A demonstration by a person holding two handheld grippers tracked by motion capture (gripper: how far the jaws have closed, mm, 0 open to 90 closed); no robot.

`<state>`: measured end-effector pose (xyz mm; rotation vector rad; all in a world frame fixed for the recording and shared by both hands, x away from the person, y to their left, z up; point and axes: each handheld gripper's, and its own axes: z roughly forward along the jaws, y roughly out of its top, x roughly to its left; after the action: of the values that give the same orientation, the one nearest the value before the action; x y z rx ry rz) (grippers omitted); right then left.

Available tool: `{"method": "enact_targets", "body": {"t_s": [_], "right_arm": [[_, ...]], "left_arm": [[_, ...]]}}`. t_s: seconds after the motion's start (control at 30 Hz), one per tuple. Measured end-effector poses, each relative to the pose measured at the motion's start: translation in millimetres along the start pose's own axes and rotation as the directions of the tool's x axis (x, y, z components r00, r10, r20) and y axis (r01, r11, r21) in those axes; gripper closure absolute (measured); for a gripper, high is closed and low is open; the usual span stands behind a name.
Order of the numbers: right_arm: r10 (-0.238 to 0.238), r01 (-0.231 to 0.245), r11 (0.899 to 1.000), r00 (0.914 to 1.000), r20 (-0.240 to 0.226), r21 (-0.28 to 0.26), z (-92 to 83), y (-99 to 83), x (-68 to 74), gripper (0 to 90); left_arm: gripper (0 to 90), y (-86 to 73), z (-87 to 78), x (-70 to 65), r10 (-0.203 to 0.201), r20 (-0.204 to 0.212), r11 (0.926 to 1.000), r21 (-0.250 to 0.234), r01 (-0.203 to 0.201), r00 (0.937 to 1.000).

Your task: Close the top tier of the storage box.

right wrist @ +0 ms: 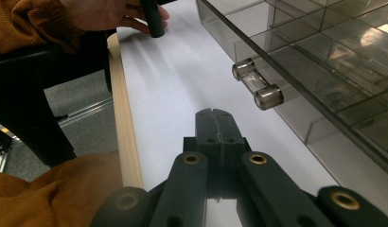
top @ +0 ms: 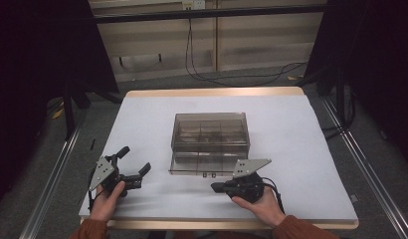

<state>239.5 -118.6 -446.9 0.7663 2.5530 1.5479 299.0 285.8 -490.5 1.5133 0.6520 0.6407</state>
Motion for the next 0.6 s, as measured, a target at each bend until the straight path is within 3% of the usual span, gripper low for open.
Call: {"method": "enact_targets", "body": {"t_s": [0.33, 0.5, 0.6], "right_arm": [[-0.014, 0.014, 1.000, 0.9999, -0.009, 0.004, 10.0, 8.7, -0.4, 90.0], [-0.018, 0.018, 1.000, 0.9996, -0.020, 0.017, 15.6, 14.0, -1.1, 90.0], [-0.018, 0.018, 1.000, 0.9995, -0.025, 0.007, 17.5, 17.0, -1.6, 90.0]], "left_arm": [[0.7, 0.2, -0.5, 0.8, 0.015, -0.004, 0.9999, 0.005, -0.015, 0.9999], [0.7, -0.1, 0.3, -0.5, -0.005, 0.001, 1.0000, -0.002, 0.006, 1.0000], [0.7, 0.2, -0.5, 0.8, 0.016, -0.005, 0.9999, 0.005, -0.016, 0.9999]]}}
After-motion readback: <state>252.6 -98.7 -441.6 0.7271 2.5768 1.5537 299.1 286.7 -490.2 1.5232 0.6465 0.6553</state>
